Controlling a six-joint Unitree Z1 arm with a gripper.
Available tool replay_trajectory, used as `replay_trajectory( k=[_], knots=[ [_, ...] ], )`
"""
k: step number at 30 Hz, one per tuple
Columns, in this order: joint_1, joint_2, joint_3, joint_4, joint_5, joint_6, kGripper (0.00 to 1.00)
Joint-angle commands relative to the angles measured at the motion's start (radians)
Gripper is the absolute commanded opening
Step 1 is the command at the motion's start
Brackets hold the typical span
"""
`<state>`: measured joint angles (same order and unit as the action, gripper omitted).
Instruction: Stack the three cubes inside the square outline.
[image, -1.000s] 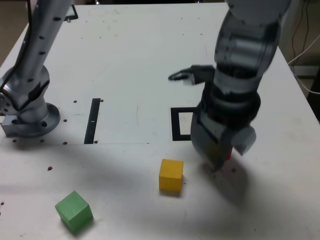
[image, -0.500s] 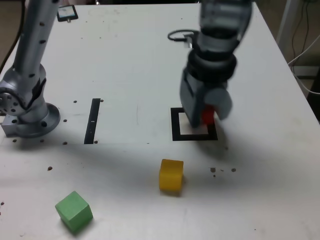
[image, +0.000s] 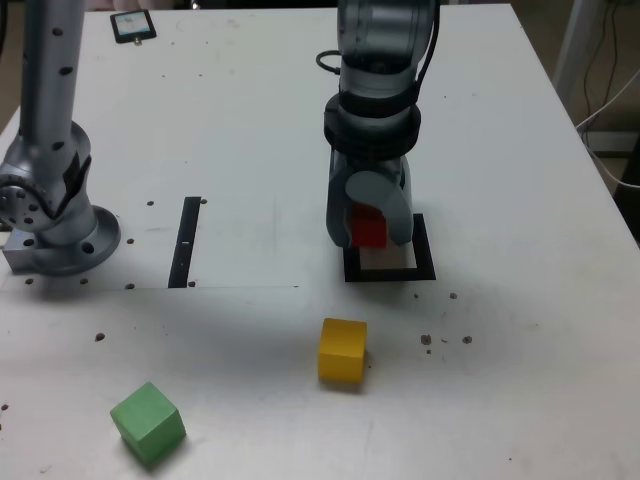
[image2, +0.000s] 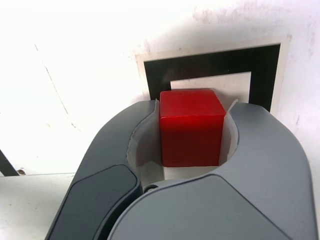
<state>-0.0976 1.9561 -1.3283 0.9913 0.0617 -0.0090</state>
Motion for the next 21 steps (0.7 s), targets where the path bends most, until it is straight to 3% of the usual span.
replay_trajectory(
  k=[1,21],
  knots=[
    [-0.003,-0.008,-0.001,-0.001,-0.003,0.006,0.22],
    [-0.028,0.055,-0.014,-0.045,-0.026,-0.035,0.25]
  ],
)
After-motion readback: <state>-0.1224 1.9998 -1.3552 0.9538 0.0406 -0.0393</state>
